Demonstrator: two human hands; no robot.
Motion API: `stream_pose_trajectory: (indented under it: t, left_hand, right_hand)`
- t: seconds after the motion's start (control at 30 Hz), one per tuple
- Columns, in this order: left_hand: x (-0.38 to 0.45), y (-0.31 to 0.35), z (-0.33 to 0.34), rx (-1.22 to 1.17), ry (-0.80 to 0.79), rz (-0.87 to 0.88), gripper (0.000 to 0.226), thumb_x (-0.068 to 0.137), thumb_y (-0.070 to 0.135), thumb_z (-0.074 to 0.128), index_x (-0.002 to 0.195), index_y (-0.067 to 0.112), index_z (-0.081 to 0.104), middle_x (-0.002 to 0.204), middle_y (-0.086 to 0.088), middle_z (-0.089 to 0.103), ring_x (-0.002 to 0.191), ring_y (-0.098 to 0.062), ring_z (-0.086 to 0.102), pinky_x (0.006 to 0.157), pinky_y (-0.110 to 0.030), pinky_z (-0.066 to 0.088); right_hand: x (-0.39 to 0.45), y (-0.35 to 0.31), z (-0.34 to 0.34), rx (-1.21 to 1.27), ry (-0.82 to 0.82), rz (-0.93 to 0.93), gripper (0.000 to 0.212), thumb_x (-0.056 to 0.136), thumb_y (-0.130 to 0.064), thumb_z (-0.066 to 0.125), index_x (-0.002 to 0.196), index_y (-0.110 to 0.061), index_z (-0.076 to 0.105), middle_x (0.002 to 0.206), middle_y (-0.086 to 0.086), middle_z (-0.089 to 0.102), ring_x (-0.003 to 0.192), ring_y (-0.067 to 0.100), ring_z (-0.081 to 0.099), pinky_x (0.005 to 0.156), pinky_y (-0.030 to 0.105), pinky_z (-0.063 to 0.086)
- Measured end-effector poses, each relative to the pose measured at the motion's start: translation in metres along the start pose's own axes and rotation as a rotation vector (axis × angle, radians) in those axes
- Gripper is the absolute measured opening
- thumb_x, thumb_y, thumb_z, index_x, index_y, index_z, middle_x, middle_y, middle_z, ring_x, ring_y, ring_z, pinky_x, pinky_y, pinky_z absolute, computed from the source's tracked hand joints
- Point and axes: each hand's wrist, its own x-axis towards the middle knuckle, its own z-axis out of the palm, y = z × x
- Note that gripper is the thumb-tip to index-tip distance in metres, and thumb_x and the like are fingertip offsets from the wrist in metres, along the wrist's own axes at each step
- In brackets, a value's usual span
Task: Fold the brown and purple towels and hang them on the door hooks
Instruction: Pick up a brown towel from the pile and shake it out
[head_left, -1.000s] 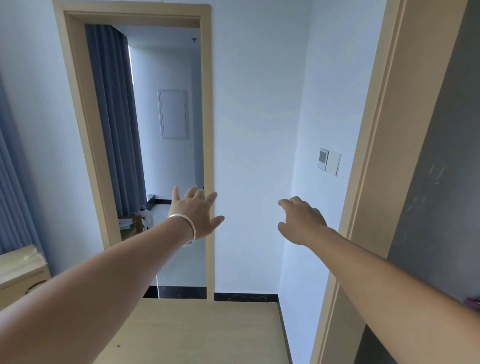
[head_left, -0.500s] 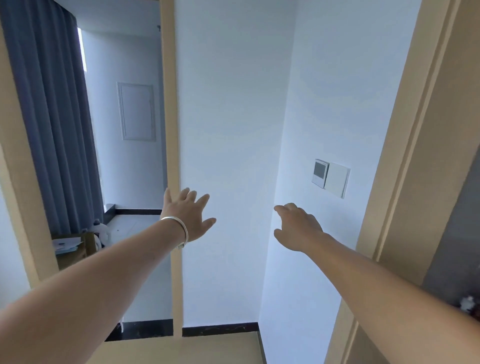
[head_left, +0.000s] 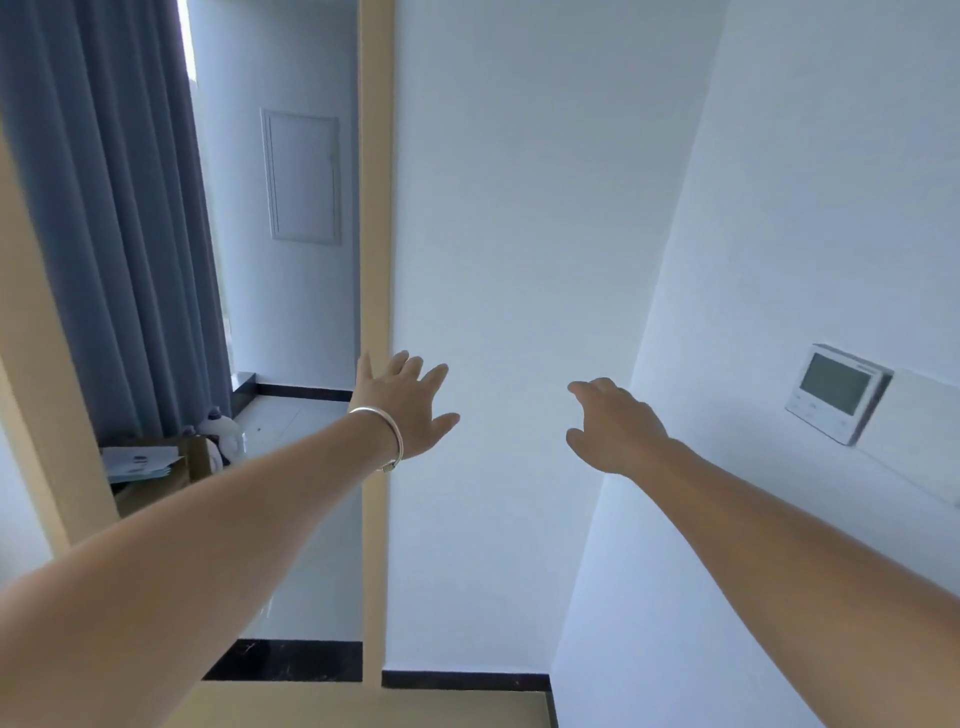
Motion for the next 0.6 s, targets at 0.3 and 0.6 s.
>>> stream_pose_trajectory:
  t: [0.3, 0.6]
  left_hand:
    - [0.035, -0.112, 0.084, 0.066, -0.118, -0.229, 0.067, 0.092, 0.062, 0.029, 0.149, 0.028, 0.02, 0.147, -0.001, 0.035, 0.142, -0.021, 0.02, 0.115, -0.059, 0.006]
    - [0.019, -0.242, 0.123, 0.203, -0.29, -0.642, 0.068, 0.094, 0.064, 0.027, 0.151, 0.03, 0.017, 0.154, -0.002, 0.028, 0.146, -0.026, 0.015, 0.115, -0.061, 0.005]
  right_hand:
    - [0.147, -0.119, 0.074, 0.052, -0.025, -0.363, 0.058, 0.092, -0.027, 0.049, 0.146, -0.019, 0.03, 0.144, 0.004, 0.037, 0.127, 0.025, 0.041, 0.098, 0.037, 0.038]
    - [0.262, -0.298, 0.12, 0.2, -0.054, -0.828, 0.054, 0.089, -0.025, 0.05, 0.141, -0.019, 0.038, 0.142, 0.005, 0.04, 0.125, 0.028, 0.044, 0.094, 0.037, 0.04]
